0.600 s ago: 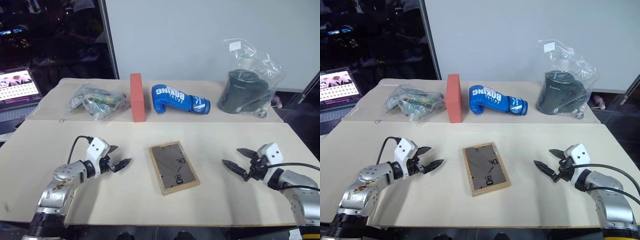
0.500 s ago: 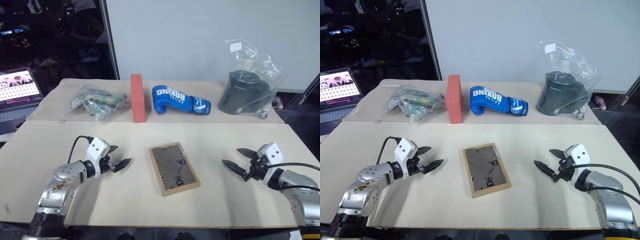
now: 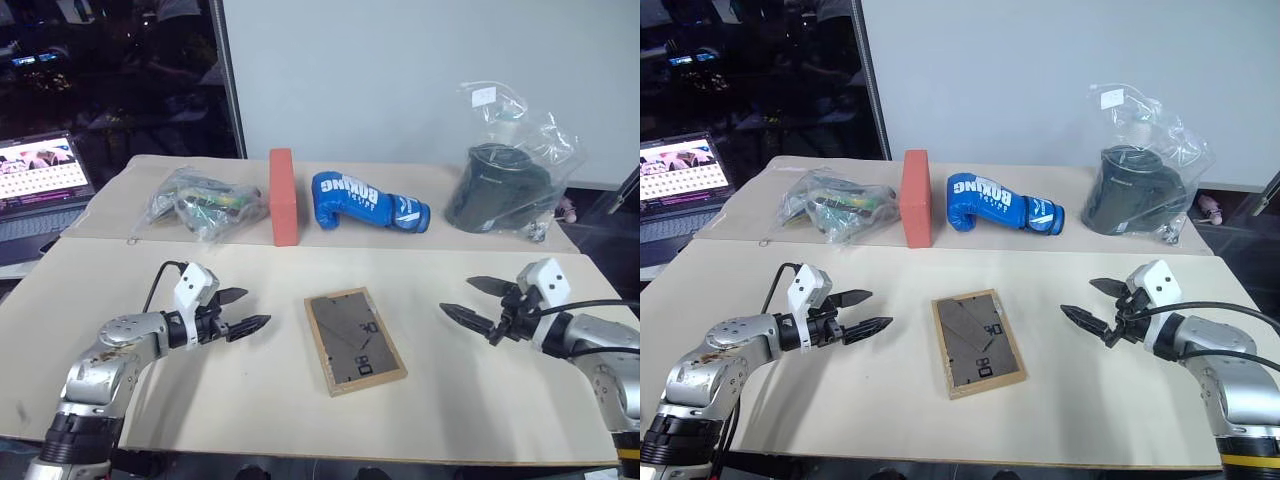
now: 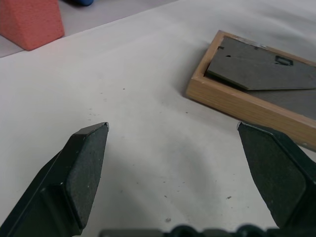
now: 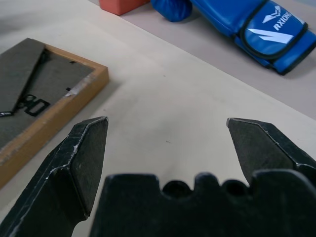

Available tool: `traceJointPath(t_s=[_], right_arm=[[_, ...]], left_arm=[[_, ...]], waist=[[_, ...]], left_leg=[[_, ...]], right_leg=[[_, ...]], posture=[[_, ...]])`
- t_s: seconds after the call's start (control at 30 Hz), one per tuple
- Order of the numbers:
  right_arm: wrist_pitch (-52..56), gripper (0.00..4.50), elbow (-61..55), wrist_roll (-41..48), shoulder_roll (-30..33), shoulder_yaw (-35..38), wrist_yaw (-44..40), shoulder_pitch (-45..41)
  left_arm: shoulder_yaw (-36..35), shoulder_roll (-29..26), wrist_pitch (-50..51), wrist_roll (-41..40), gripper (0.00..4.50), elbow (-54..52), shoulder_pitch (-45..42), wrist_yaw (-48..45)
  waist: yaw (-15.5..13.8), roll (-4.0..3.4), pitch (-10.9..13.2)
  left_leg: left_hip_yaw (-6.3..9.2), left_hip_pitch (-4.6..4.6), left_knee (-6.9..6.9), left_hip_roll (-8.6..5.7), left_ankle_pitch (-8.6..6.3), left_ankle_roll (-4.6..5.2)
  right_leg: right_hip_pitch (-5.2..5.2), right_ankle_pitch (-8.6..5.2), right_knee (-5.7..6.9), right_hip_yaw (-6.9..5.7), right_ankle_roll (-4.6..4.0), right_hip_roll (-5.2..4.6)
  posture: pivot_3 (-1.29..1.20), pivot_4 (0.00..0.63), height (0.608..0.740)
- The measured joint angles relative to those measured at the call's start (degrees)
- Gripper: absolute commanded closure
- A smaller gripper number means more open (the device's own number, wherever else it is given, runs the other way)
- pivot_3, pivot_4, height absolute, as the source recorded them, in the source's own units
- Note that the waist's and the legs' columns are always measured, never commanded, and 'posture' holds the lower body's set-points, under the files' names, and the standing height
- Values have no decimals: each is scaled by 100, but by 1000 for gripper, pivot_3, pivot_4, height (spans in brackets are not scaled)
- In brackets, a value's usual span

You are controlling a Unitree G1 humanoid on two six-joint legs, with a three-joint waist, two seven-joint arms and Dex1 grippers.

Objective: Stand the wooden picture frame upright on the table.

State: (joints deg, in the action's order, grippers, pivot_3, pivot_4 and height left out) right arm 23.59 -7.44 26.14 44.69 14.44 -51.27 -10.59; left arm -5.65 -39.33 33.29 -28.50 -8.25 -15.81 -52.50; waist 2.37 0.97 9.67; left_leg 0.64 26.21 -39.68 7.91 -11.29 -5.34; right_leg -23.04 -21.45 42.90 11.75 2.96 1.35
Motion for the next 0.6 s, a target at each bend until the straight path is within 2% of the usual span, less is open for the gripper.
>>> traceJointPath(t_s=[0.27,0.3,0.33,0.37,0.43,0.5,0.53,0.6], right_arm=[[587,12,-477,422,478,-153,-616,-24],[644,264,-474,428,496,-217,-623,-57],[677,526,-458,423,511,-258,-625,-99],[684,751,-415,396,527,-288,-626,-175],[634,1487,-266,189,647,-441,-628,-357],[382,2041,8,-189,708,-686,-625,-543],[253,2512,167,-365,687,-861,-627,-659],[67,3212,506,-622,528,-1213,-656,-965]], left_arm=[[-150,-245,958,-1000,0,-479,3,-394],[-158,-245,990,-1019,518,-485,2,-374],[-173,-245,1031,-1033,745,-493,1,-349],[-180,-245,1070,-1064,1161,-496,-3,-316],[-132,-268,1069,-1030,1920,-550,0,-291],[130,-328,1046,-750,2531,-604,0,-173],[316,-329,1036,-559,3047,-600,1,-82],[739,-286,1036,-251,3770,-586,-38,37]], waist=[[5,2,3],[9,2,4],[14,3,5],[17,2,5],[18,3,6],[13,3,6],[13,5,8],[19,5,9]], left_leg=[[0,-2,-1,0,0,0],[0,-2,-1,0,0,0],[0,-2,-2,0,0,0],[0,-2,-3,0,0,0],[0,-2,-3,0,0,0],[0,-4,-2,0,0,0],[0,-3,-1,0,0,0],[0,-3,-2,0,0,0]], right_leg=[[1,0,0,0,1,0],[0,0,0,0,1,0],[0,0,0,0,2,0],[-1,0,0,0,2,0],[-1,1,-1,0,2,0],[0,1,-5,0,1,0],[-2,1,-5,0,1,0],[-3,3,-5,0,0,0]], posture=[[0,150,686],[0,150,686],[0,150,686],[0,150,686],[0,150,686],[0,150,686],[0,150,686],[0,150,686]])
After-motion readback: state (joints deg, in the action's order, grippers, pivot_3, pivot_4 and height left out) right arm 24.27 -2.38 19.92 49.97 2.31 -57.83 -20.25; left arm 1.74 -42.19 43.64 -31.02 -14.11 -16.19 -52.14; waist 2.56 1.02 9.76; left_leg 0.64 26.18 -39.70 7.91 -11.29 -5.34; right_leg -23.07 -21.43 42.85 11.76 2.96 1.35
